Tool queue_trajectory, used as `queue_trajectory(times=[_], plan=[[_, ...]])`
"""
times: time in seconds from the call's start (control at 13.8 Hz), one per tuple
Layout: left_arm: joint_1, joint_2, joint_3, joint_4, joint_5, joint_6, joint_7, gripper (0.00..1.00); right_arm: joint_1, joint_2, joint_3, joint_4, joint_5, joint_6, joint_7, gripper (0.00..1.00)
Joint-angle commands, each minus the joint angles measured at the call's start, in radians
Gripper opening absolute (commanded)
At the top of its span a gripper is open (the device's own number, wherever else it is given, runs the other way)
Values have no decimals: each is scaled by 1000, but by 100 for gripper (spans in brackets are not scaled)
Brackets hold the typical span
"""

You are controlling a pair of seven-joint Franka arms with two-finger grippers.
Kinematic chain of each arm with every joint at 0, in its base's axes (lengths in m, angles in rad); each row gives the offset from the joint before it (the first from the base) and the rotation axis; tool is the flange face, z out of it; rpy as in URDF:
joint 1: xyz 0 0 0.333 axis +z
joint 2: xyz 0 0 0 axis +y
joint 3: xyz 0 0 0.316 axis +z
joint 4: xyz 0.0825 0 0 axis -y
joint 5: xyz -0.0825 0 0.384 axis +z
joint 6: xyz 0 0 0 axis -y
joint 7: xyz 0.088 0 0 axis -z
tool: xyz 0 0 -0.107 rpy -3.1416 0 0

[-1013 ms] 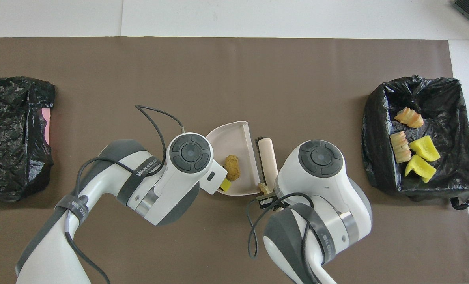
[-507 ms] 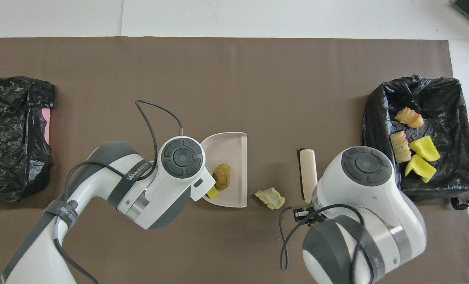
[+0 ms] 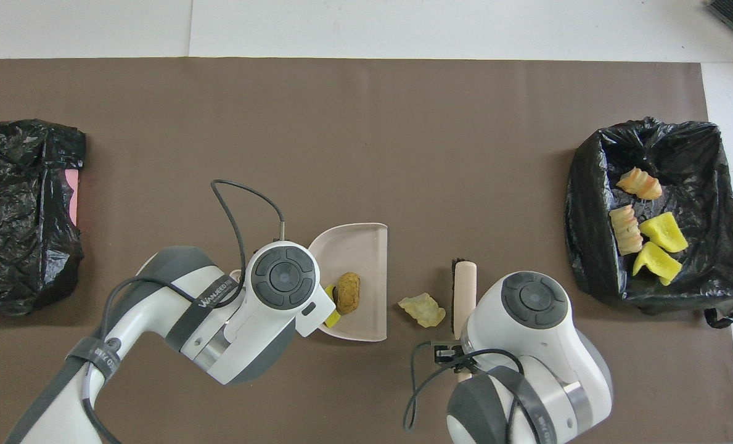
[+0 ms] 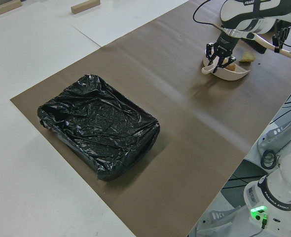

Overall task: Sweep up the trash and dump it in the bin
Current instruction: 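Sweep the last lump into the dustpan with the right gripper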

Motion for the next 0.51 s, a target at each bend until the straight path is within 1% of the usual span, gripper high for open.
queue_trajectory(times=[0.0, 0.14, 0.29, 0.43], plan=[[-15, -40, 6, -62, 21, 21, -28, 0, 7, 47, 5, -8, 49, 64, 15, 0], [-12, -40, 6, -62, 21, 21, -28, 0, 13, 91, 6, -5, 86, 120, 16, 0], [-11, -40, 6, -62, 17, 19, -30, 0, 63, 108, 9, 21, 153, 143, 39, 0], [-9, -40, 6, -62, 14, 19, -39, 0, 76, 119, 11, 42, 207, 159, 56, 0]])
